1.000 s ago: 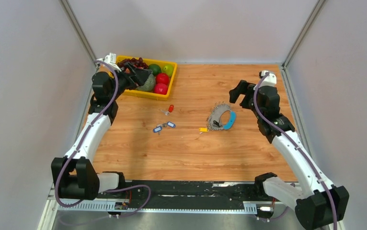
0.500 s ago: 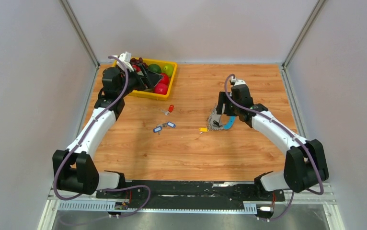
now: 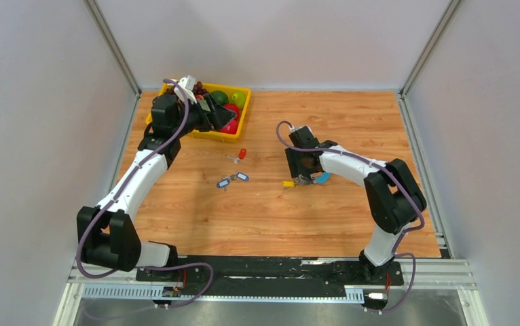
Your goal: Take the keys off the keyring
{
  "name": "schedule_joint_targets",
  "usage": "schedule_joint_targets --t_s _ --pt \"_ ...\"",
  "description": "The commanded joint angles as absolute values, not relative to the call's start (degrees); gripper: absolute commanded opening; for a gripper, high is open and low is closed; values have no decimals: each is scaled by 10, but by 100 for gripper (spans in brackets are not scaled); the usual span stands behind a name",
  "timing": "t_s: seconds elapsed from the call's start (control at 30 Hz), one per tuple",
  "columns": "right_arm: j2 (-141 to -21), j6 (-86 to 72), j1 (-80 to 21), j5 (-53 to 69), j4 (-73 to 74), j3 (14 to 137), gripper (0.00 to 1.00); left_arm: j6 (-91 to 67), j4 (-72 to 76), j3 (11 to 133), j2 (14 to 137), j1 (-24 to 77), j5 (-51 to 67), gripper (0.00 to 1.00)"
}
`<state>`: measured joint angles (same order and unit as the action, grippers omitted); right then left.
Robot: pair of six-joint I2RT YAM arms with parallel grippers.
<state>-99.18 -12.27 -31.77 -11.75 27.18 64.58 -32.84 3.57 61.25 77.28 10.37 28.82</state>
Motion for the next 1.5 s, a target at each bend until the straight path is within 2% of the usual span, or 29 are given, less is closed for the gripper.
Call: schedule_joint_targets --t_s 0.0,0.5,0.57,0.6,0.63,0.67,0.73,0.9,0.97,1.23,1.47 --pt "-1017 -118 -320 -187 317 678 67 -315 39 635 773 104 301 100" --pt "-1038 -127 -319 -237 334 684 37 -320 38 638 774 104 305 100" --pt "-1026 -129 -319 -242 334 683 38 -323 39 637 774 105 306 100" --pt "-1021 -129 -319 -245 334 682 45 -324 39 638 775 104 307 100" --pt "-1015 -129 -319 -248 333 681 58 -325 39 637 776 104 309 100" --pt "-1008 -128 -319 -250 333 680 64 -326 39 638 777 104 310 100" --pt "-999 -129 -320 -255 334 679 67 -328 39 637 778 104 312 100" --pt "-980 -126 -320 -261 330 674 66 -327 39 637 779 105 311 100" --pt "-984 -124 -320 -267 331 672 63 -327 39 638 781 104 311 100" --pt "-1023 -125 -312 -286 333 672 55 -326 36 640 783 104 312 100" --pt "-1060 -126 -296 -273 334 671 52 -327 36 640 784 104 312 100"
